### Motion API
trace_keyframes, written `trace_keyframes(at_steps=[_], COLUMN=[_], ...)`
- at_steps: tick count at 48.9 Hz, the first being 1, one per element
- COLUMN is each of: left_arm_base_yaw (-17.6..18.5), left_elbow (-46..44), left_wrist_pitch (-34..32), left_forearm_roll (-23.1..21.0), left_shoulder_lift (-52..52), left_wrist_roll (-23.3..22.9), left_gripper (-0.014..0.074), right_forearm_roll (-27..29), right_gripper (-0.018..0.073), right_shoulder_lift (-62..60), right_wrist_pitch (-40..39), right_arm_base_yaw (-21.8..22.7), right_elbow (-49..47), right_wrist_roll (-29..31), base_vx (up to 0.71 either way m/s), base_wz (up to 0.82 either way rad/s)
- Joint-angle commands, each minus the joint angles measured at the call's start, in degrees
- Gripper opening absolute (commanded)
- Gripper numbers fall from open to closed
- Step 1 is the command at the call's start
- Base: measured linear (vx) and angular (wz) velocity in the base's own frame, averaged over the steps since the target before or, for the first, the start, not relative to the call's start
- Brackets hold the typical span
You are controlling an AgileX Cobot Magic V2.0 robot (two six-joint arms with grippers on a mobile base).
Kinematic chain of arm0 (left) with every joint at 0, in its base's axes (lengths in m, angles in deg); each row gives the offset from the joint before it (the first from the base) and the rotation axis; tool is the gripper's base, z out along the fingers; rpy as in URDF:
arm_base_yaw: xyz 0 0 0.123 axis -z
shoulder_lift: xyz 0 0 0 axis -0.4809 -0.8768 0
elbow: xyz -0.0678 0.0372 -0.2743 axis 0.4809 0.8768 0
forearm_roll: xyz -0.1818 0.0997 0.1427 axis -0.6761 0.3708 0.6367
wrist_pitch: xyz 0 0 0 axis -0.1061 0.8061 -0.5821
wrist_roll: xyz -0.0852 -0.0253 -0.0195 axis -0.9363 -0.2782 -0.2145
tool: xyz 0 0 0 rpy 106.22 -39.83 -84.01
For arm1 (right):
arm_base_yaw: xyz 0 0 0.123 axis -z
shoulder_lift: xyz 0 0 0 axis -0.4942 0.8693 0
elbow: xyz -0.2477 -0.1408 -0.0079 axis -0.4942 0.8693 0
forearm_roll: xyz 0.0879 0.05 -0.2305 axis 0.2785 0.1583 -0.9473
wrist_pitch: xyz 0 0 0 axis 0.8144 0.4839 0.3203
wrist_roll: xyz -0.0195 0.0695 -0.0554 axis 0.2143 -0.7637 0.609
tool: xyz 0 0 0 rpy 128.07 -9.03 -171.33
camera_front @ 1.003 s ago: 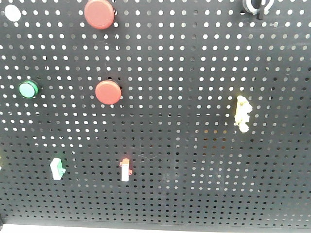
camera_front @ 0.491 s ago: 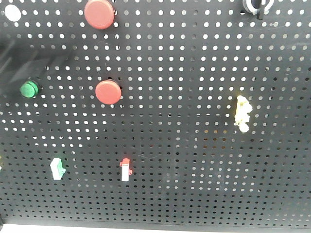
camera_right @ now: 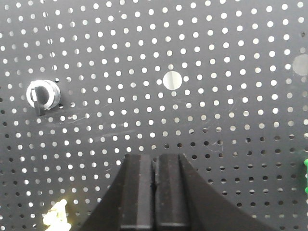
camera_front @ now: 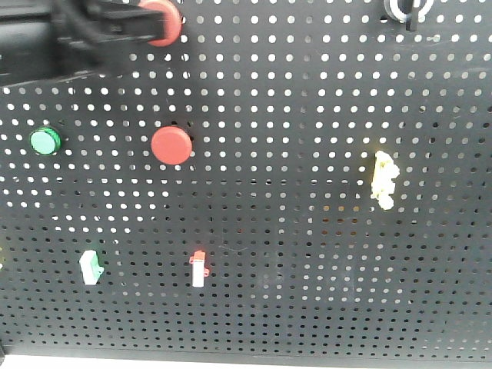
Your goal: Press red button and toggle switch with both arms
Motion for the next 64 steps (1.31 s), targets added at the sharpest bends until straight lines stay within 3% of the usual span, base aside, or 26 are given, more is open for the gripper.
trace_keyframes(at_steps=[1, 23, 32, 37, 46, 50, 54, 58, 64], left_arm_base_yaw=[0.0, 0.0, 0.0, 0.0, 0.0, 0.0, 0.0, 0.0, 0.0], left_elbow=[-2.0, -0.7, 9.0, 18.0, 34.6, 41.7, 45.8, 48.4, 49.8], left_wrist_pitch=[-6.8, -1.2, -0.7, -2.0, -7.2, -8.9, -9.2, -9.2, -9.2], left_forearm_roll=[-1.4, -0.9, -0.4, -0.4, -0.9, -1.1, -1.1, -1.0, -0.8], left_shoulder_lift=[-0.8, 3.4, 10.9, 15.6, 26.1, 31.5, 35.5, 38.9, 41.6], left_wrist_roll=[-0.4, -0.3, 0.2, 0.3, 1.1, 1.0, 1.0, 0.3, -0.5], left_gripper=[0.0002, 0.0002, 0.0002, 0.0002, 0.0002, 0.0002, 0.0002, 0.0002, 0.0002], right_forearm_roll=[-0.5, -0.2, 7.1, 17.7, 45.4, 60.2, 69.5, 75.0, 75.8], right_gripper=[-0.0003, -0.0003, -0.0003, -0.0003, -0.0003, -0.0003, -0.0003, -0.0003, -0.0003], right_shoulder_lift=[0.7, 0.7, 2.1, 3.9, 10.2, 14.3, 18.3, 23.2, 30.2], right_wrist_pitch=[-4.4, -0.9, 7.2, 9.0, 9.3, 9.5, 9.7, 9.7, 9.0], right_arm_base_yaw=[0.3, 0.3, 0.3, 0.3, -0.9, -2.1, -3.6, -6.4, -11.2], right_elbow=[-1.8, -1.8, -1.8, -1.8, -2.0, -2.4, -4.0, -7.5, -15.1], right_wrist_roll=[0.4, 0.6, 8.3, 18.4, 45.1, 57.4, 65.8, 71.7, 72.4], base_vx=[0.00, 0.00, 0.00, 0.00, 0.00, 0.00, 0.00, 0.00, 0.00], base_wz=[0.00, 0.00, 0.00, 0.00, 0.00, 0.00, 0.00, 0.00, 0.00])
